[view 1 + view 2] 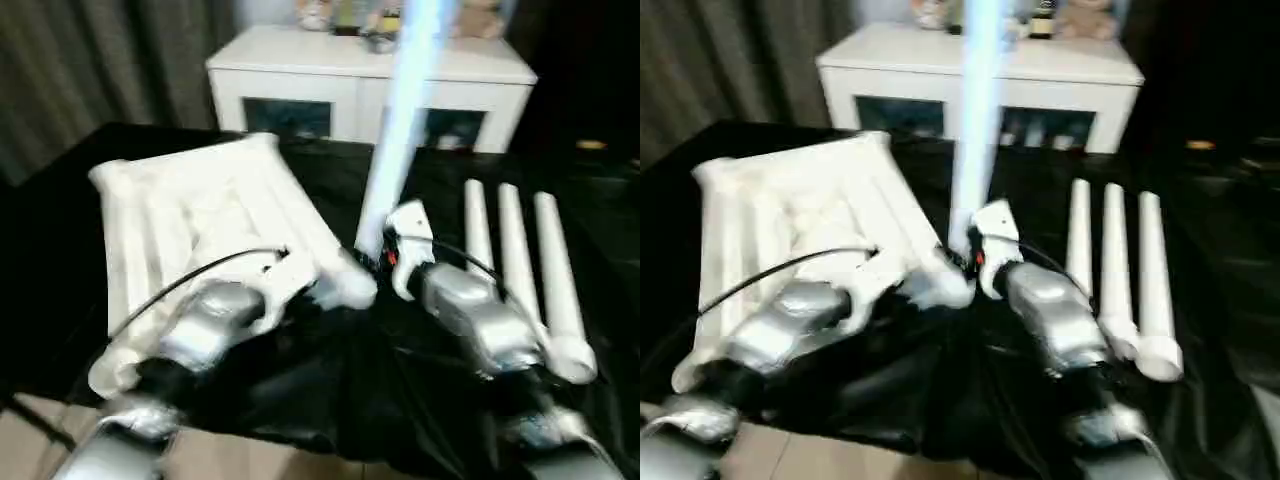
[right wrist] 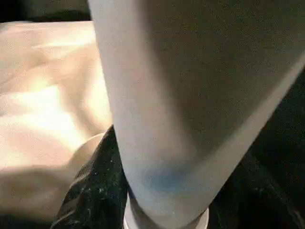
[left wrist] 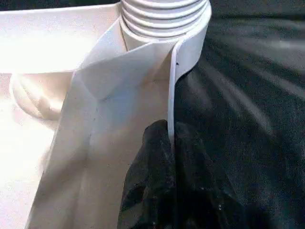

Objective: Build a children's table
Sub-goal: Rotate leg to tighten

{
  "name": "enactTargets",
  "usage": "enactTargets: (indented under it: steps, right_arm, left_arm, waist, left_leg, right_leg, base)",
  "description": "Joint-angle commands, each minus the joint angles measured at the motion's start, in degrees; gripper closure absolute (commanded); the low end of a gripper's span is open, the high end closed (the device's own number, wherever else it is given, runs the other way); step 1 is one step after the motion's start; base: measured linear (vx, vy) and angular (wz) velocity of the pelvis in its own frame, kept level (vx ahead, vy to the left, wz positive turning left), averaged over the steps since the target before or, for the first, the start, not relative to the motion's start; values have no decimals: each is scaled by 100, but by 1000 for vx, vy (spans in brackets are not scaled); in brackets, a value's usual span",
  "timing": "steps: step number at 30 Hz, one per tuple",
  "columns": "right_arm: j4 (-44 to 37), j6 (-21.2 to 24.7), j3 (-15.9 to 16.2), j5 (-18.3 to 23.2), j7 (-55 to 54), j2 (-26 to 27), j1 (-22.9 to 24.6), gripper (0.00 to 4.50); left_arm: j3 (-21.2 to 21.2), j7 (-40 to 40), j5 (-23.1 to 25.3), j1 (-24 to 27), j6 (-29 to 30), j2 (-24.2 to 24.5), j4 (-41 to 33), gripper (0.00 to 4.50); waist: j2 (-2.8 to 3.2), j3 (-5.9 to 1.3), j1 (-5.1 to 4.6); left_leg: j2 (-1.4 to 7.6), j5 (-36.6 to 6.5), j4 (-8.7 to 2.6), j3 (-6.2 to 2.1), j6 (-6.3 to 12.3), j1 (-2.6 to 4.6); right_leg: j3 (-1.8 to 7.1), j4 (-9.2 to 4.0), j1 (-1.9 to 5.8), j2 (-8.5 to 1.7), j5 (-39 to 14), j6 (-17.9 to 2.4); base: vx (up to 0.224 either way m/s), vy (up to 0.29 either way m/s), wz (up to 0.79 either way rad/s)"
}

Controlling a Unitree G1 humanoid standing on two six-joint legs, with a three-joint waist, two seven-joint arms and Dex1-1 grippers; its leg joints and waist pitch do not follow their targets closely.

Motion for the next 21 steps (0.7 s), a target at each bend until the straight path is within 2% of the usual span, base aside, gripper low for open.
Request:
enactTargets:
  steps: [1,2,3,4,5,6,7,8,9,10,11,12,13,14,15,16,17,18,20,21]
  right_arm:
    - [799,358,31,-140,-406,119,338,264]
    - [865,347,12,-149,-498,156,313,264]
    - [1006,308,-26,-167,-665,224,257,264]
    - [1203,297,-101,-126,-802,305,167,264]
    - [1437,264,-160,-117,-947,370,52,264]
    - [1587,241,-193,-114,-1031,412,-23,264]
    - [1692,231,-194,-124,-1070,435,-82,264]
    - [1802,211,-239,-122,-1149,467,-149,264]
    - [1951,167,-302,-137,-1221,505,-242,264]
    - [1951,167,-302,-137,-1221,505,-242,264]
    - [2150,145,-417,-125,-1312,550,-369,264]
    - [2150,145,-417,-125,-1312,550,-369,264]
    - [2215,126,-445,-127,-1326,558,-408,264]
    - [2248,113,-460,-127,-1333,561,-427,264]
    - [2288,97,-476,-126,-1338,568,-453,264]
    - [2349,66,-492,-131,-1349,576,-484,264]
    - [2402,41,-508,-133,-1358,583,-510,264]
    - [2459,32,-540,-111,-1345,594,-537,264]
    - [2563,28,-569,-75,-1282,605,-588,264]
    - [2622,52,-562,-60,-1173,614,-631,264]
  left_arm:
    - [385,1060,13,-100,116,-135,332,450]
    - [397,1129,-7,-136,120,-220,364,450]
    - [427,1244,-47,-199,132,-369,417,450]
    - [468,1361,-90,-257,147,-532,439,450]
    - [494,1449,-124,-290,202,-670,427,450]
    - [503,1486,-136,-292,247,-733,396,450]
    - [485,1489,-121,-283,281,-760,358,450]
    - [464,1477,-68,-268,336,-763,325,450]
    - [471,1512,-21,-259,395,-746,325,450]
    - [471,1512,-21,-259,395,-746,325,450]
    - [482,1545,45,-233,466,-636,304,450]
    - [482,1545,45,-233,466,-636,304,450]
    - [490,1546,43,-218,482,-584,283,450]
    - [493,1542,38,-209,488,-555,268,450]
    - [493,1546,48,-189,506,-518,239,450]
    - [499,1561,58,-187,512,-510,241,450]
    - [505,1575,68,-187,516,-507,247,450]
    - [508,1579,71,-190,519,-505,254,450]
    - [454,1493,81,-180,505,-482,238,450]
    - [382,1344,91,-150,469,-436,181,450]
  waist:
    - [-68,-66,-101]
    - [3,-45,-135]
    - [-17,-79,-172]
    - [68,-83,-143]
    - [93,-61,-176]
    - [119,-94,-125]
    - [114,-62,-93]
    - [54,-83,39]
    - [-208,-51,-12]
    - [-266,-56,-33]
    - [-283,23,-23]
    - [-75,-81,95]
    - [-73,-71,-5]
    - [12,-47,-83]
    - [56,-72,-93]
    - [45,-79,-96]
    - [29,-49,-102]
    - [13,-3,-144]
    - [32,59,-202]
    - [64,49,-205]
  left_leg:
    - [270,-3895,-499,-281,-328,248]
    - [287,-4227,-544,-315,-330,282]
    - [310,-4411,-616,-367,-330,204]
    - [332,-4547,-671,-368,-358,203]
    - [384,-4943,-794,-347,-391,197]
    - [477,-5136,-1011,-283,-419,75]
    - [494,-5215,-1146,-206,-429,10]
    - [440,-4994,-1196,7,-431,41]
    - [125,-4199,-406,49,-369,630]
    - [-37,-3236,228,-1,-185,905]
    - [63,-1770,20,-215,200,120]
    - [232,-1806,-384,-276,79,23]
    - [318,-2242,-474,-344,-54,7]
    - [371,-3244,-587,-416,-235,44]
    - [381,-3918,-620,-426,-348,170]
    - [361,-4011,-607,-403,-365,222]
    - [330,-4135,-597,-375,-362,267]
    - [309,-4282,-594,-355,-310,285]
    - [322,-4697,-660,-368,-269,330]
    - [361,-4942,-746,-373,-269,301]
  right_leg:
    - [34,-704,-100,-347,-3715,-265]
    - [-80,-736,-68,-349,-3719,-180]
    - [-146,-691,73,-343,-3415,-104]
    - [-134,-637,85,-346,-3240,-143]
    - [-202,-532,130,-306,-2896,-238]
    - [-136,-162,289,-256,-2110,-413]
    - [-124,-32,315,-214,-1948,-457]
    - [-45,65,252,-199,-2064,-520]
    - [-47,-824,-386,-427,-4083,-257]
    - [-34,-1187,-631,-751,-4932,-200]
    - [115,-947,140,-1034,-5124,-61]
    - [-101,-751,273,-719,-4254,-30]
    - [-169,-649,228,-590,-3596,-53]
    - [-225,-537,215,-475,-2684,-174]
    - [-193,-504,170,-471,-2264,-356]
    - [-165,-529,138,-479,-2105,-452]
    - [-154,-564,85,-492,-2147,-548]
    - [-205,-626,69,-489,-2458,-494]
    - [-334,-666,92,-428,-2892,-280]
    - [-364,-568,189,-387,-2809,-210]
  base:
    - [-31,70,-7]
    - [-16,82,-10]
    - [-4,76,-11]
    - [-4,76,-11]
    - [-18,52,-1]
    - [-66,21,9]
    - [-67,-9,22]
    - [-49,-30,19]
    - [31,-57,16]
    - [0,0,0]
    - [108,8,-34]
    - [84,64,-48]
    - [84,64,-48]
    - [0,0,0]
    - [0,0,0]
    - [0,0,0]
    - [0,0,0]
    - [0,0,0]
    - [0,0,0]
    - [0,0,0]
